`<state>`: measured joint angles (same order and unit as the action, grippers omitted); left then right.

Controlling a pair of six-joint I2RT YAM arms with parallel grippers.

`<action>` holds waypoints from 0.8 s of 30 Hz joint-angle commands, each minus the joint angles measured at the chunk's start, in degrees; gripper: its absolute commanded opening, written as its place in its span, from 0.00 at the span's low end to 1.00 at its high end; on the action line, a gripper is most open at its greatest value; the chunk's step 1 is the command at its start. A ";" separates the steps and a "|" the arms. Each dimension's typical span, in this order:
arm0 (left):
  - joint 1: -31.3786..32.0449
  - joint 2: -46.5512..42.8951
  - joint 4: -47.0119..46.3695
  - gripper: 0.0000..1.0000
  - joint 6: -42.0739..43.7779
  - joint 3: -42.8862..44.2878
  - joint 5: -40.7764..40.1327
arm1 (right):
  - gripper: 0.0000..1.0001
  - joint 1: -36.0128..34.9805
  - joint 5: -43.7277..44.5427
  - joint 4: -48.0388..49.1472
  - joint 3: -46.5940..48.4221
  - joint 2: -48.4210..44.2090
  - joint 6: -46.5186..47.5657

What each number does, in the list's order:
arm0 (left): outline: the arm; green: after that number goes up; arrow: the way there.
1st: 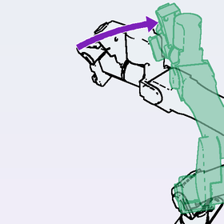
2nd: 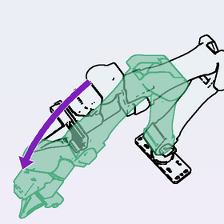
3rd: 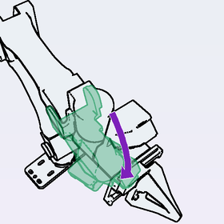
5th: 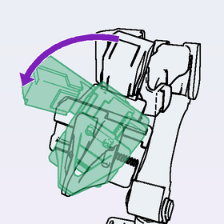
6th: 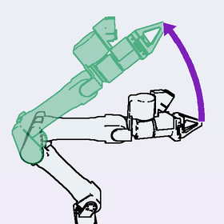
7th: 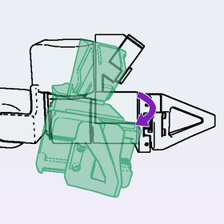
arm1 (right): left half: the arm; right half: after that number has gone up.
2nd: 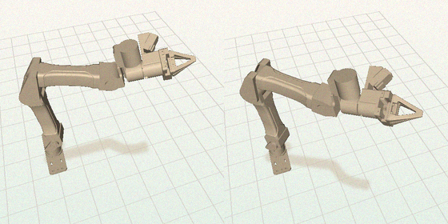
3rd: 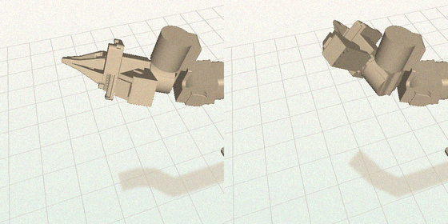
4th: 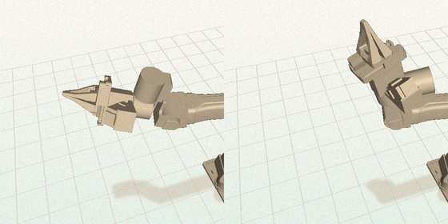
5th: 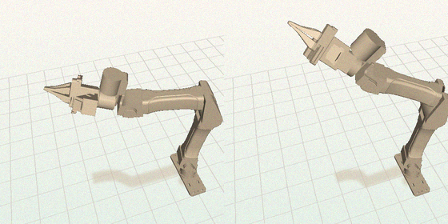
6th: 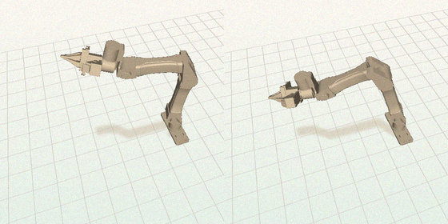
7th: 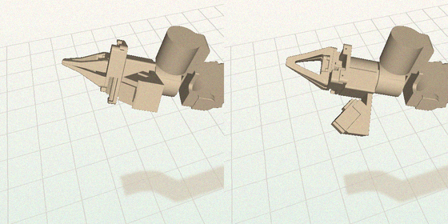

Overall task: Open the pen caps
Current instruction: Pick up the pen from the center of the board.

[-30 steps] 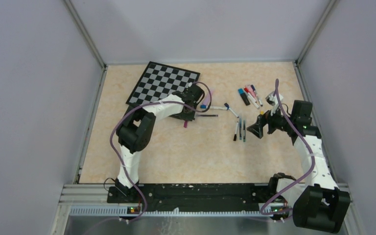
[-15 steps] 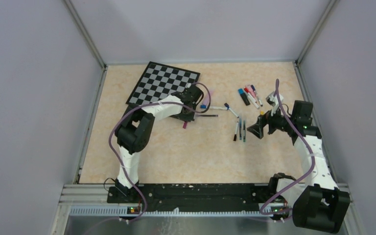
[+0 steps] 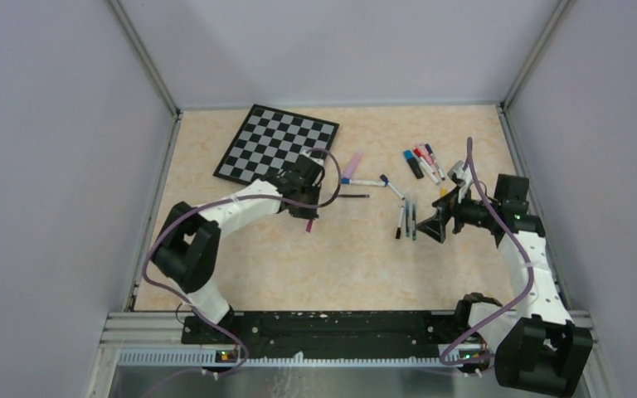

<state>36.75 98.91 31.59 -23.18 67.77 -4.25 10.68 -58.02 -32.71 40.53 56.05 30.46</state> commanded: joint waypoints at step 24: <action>16.75 -18.42 -56.03 0.00 -11.78 -18.81 13.88 | 0.91 -11.50 -13.19 19.22 4.71 1.74 -45.89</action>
<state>51.11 78.30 -18.55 -34.41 45.15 12.84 1.45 -70.91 -24.29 46.85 57.34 -1.15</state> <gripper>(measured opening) 0.105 0.916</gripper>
